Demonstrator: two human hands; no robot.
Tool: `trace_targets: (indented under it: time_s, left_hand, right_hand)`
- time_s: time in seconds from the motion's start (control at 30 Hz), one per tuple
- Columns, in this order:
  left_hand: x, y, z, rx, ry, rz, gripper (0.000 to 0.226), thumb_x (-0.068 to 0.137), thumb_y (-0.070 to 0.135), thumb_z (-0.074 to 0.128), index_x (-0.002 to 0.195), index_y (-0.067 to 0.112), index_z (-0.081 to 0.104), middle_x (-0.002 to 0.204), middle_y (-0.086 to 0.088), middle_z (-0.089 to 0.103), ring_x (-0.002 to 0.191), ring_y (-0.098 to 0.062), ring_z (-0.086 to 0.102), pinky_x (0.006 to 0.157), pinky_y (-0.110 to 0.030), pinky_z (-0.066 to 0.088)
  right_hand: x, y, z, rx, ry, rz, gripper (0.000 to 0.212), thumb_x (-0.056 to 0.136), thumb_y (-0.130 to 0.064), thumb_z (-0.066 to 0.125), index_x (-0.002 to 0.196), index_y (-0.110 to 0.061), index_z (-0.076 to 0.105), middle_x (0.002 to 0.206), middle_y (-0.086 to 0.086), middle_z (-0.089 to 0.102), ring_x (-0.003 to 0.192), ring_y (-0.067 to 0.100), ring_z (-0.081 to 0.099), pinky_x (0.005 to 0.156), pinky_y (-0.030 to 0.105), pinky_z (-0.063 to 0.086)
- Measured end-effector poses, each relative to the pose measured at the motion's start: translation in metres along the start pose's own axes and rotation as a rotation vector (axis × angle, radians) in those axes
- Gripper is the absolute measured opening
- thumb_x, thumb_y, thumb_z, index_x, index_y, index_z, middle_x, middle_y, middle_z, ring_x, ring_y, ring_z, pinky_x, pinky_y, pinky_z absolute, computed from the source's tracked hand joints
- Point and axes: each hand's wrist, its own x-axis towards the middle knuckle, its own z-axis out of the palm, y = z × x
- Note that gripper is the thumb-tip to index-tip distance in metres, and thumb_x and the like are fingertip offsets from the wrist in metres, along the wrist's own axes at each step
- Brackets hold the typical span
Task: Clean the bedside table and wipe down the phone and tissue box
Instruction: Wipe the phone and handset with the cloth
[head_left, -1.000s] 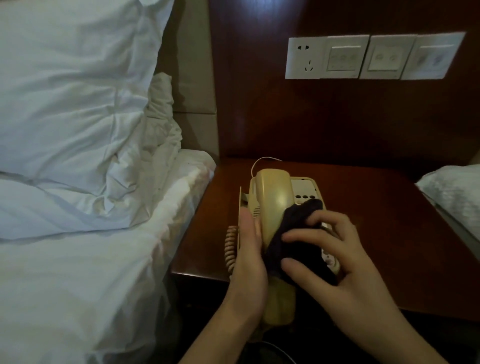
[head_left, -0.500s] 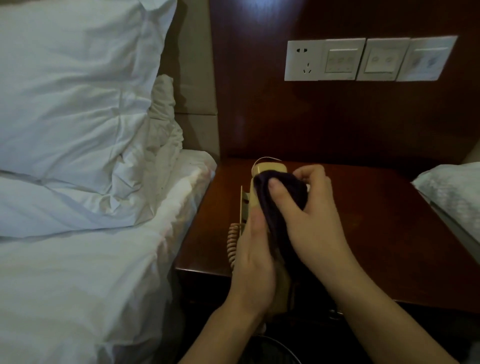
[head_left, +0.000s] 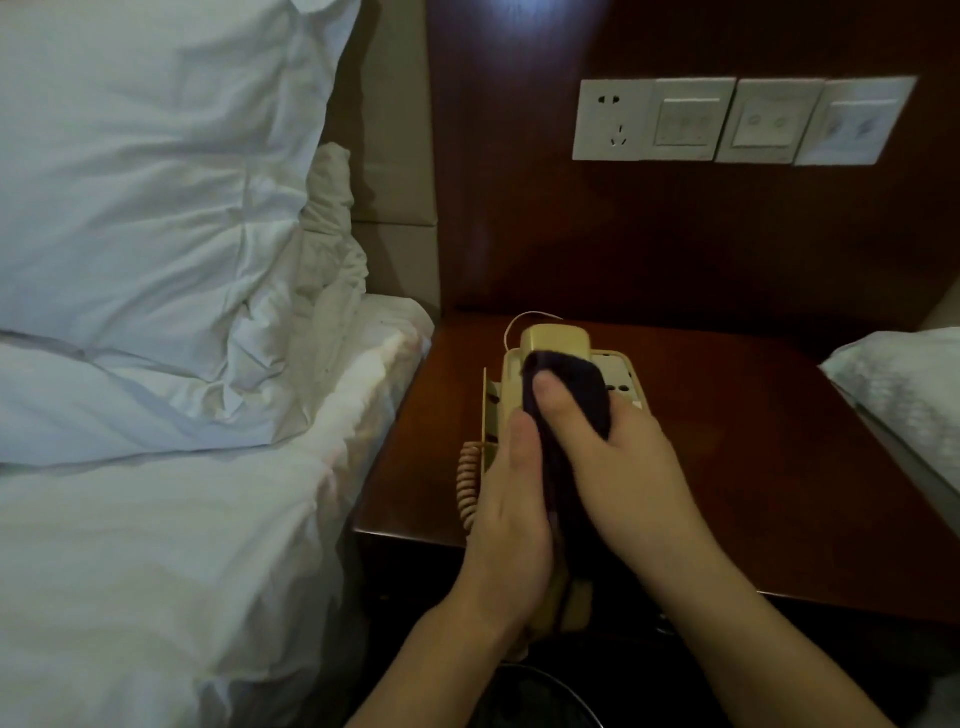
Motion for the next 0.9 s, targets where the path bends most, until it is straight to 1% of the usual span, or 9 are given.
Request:
trace_targets:
  time_s: [0.07,0.17,0.27,0.37,0.53,0.63,0.7,0.8,0.9]
  left_hand:
    - [0.0,0.0,0.001,0.026,-0.029,0.0,0.062,0.102,0.059,0.025,0.143,0.02,0.051,0.127,-0.005,0.069,0.119,-0.024,0.066,0.096,-0.032,0.054]
    - [0.0,0.002,-0.001,0.032,-0.045,-0.021,0.065,0.097,0.059,0.027,0.138,0.016,0.052,0.105,-0.011,0.072,0.081,-0.023,0.073,0.063,-0.033,0.06]
    - [-0.002,0.007,-0.007,0.011,0.014,0.052,0.053,0.096,0.049,0.026,0.128,0.023,0.059,0.111,0.014,0.074,0.107,-0.001,0.068,0.083,-0.015,0.054]
    - [-0.002,0.005,-0.01,-0.077,-0.014,0.029,0.05,0.091,0.051,0.028,0.117,0.027,0.063,0.109,0.016,0.076,0.109,0.0,0.068,0.085,-0.013,0.052]
    - [-0.003,0.003,-0.005,-0.044,-0.013,0.05,0.059,0.102,0.052,0.029,0.144,0.016,0.05,0.132,-0.003,0.067,0.125,-0.013,0.062,0.099,-0.023,0.051]
    - [-0.005,0.003,-0.005,0.0,-0.09,0.017,0.052,0.098,0.061,0.03,0.132,0.031,0.056,0.106,-0.01,0.073,0.081,-0.021,0.073,0.065,-0.032,0.061]
    - [-0.007,0.004,-0.007,0.003,-0.121,-0.026,0.053,0.099,0.061,0.028,0.127,0.026,0.056,0.094,-0.009,0.074,0.063,-0.019,0.07,0.05,-0.03,0.058]
    - [-0.004,0.002,-0.006,-0.017,-0.099,-0.036,0.054,0.095,0.052,0.022,0.13,0.026,0.054,0.11,0.015,0.075,0.102,-0.003,0.07,0.079,-0.016,0.056]
    - [-0.001,0.001,-0.004,-0.056,-0.091,-0.014,0.049,0.096,0.05,0.023,0.127,0.03,0.055,0.115,0.02,0.073,0.115,0.002,0.064,0.09,-0.013,0.05]
  right_hand:
    - [0.014,-0.01,-0.004,0.004,-0.014,0.066,0.059,0.087,-0.069,0.047,0.082,-0.016,0.072,0.075,0.006,0.073,0.069,0.019,0.07,0.071,0.044,0.058]
    - [0.022,-0.017,-0.003,0.039,0.035,0.066,0.05,0.091,-0.065,0.047,0.082,-0.021,0.066,0.079,0.004,0.071,0.074,0.021,0.07,0.073,0.041,0.059]
    - [0.006,-0.012,0.003,0.18,-0.067,-0.066,0.021,0.092,-0.047,0.06,0.105,-0.03,0.062,0.092,-0.008,0.069,0.083,0.005,0.068,0.066,0.018,0.056]
    - [-0.003,-0.007,0.0,0.214,-0.149,-0.15,0.039,0.086,-0.032,0.072,0.121,-0.03,0.057,0.101,-0.012,0.067,0.089,-0.005,0.066,0.068,0.01,0.052]
    - [0.014,-0.018,0.001,0.05,0.023,-0.056,0.029,0.089,-0.06,0.056,0.093,-0.031,0.059,0.086,-0.009,0.067,0.076,0.005,0.066,0.063,0.021,0.054]
    - [0.023,-0.016,-0.001,0.001,0.106,0.014,0.064,0.096,-0.067,0.033,0.076,-0.016,0.067,0.067,-0.001,0.066,0.063,0.016,0.066,0.063,0.036,0.054]
    - [0.018,-0.01,-0.004,-0.022,0.143,0.008,0.068,0.098,-0.065,0.029,0.071,-0.016,0.066,0.062,0.0,0.066,0.059,0.017,0.064,0.064,0.041,0.055]
    - [0.005,0.003,-0.002,0.052,0.091,-0.072,0.042,0.093,-0.062,0.044,0.101,-0.027,0.067,0.084,-0.006,0.071,0.075,0.007,0.068,0.07,0.036,0.058]
    - [0.003,0.008,0.004,-0.003,0.043,-0.072,0.077,0.072,-0.066,0.063,0.14,-0.036,0.043,0.118,-0.013,0.063,0.106,0.007,0.063,0.087,0.034,0.057]
